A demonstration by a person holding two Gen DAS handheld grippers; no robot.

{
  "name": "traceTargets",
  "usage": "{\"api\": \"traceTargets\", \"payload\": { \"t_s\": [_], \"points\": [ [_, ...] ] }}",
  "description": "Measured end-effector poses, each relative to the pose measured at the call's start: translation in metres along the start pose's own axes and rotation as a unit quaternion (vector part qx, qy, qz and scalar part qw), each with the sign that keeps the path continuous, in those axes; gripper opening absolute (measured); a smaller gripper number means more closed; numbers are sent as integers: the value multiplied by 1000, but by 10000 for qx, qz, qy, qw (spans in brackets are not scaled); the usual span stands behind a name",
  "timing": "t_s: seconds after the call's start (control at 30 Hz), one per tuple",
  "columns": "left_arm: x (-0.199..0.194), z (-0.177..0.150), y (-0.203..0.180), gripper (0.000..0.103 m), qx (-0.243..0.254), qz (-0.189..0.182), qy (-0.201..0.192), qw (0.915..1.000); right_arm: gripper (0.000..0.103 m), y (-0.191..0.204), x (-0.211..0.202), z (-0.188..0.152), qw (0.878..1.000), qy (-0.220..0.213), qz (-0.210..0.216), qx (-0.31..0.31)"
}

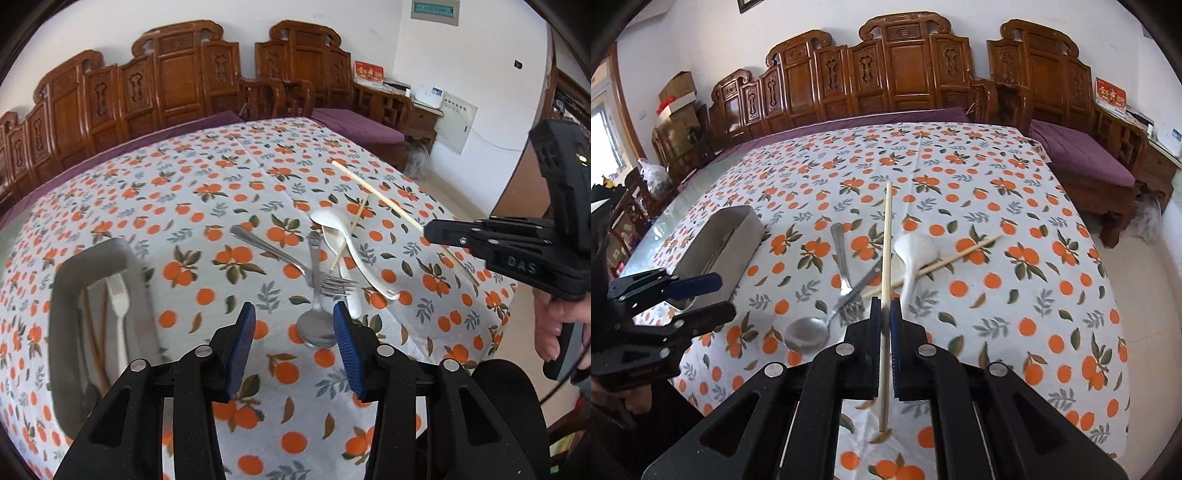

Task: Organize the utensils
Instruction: 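Grasp the steel spoon with the left tool while the right tool holds its chopstick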

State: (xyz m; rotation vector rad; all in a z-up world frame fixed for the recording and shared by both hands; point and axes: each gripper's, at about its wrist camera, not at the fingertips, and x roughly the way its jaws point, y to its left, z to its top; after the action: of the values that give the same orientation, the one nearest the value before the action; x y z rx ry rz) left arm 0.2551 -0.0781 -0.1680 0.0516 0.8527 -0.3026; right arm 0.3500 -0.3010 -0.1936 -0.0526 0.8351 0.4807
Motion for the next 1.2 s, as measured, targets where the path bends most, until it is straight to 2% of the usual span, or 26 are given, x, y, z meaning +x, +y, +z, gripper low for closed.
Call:
{"api": "traceTargets", "payload": {
  "t_s": [0.27,0.33,0.6,1.0,1.03,1.07,1.2],
  "points": [
    [49,10,-18,33,177,-123,393,9990,6,-12,5,-4,9999,81,64,88],
    [61,12,-22,28,203,-136,510,9984,6,-14,4,-3,9999,76,78,100],
    [106,16,-18,17,202,-5,934,9954,6,-20,0,-4,9997,65,146,179],
    [123,26,-23,15,330,124,1153,9927,6,-18,-2,-4,9997,69,185,129],
    [123,26,-23,8,348,140,1159,9926,6,-17,-3,-4,9997,66,189,114],
    [124,26,-23,5,356,140,1168,9924,6,-16,-4,-4,9997,62,188,105],
    [120,24,-25,5,389,233,1295,9905,6,-16,-5,-4,9997,50,215,115]
  ]
}}
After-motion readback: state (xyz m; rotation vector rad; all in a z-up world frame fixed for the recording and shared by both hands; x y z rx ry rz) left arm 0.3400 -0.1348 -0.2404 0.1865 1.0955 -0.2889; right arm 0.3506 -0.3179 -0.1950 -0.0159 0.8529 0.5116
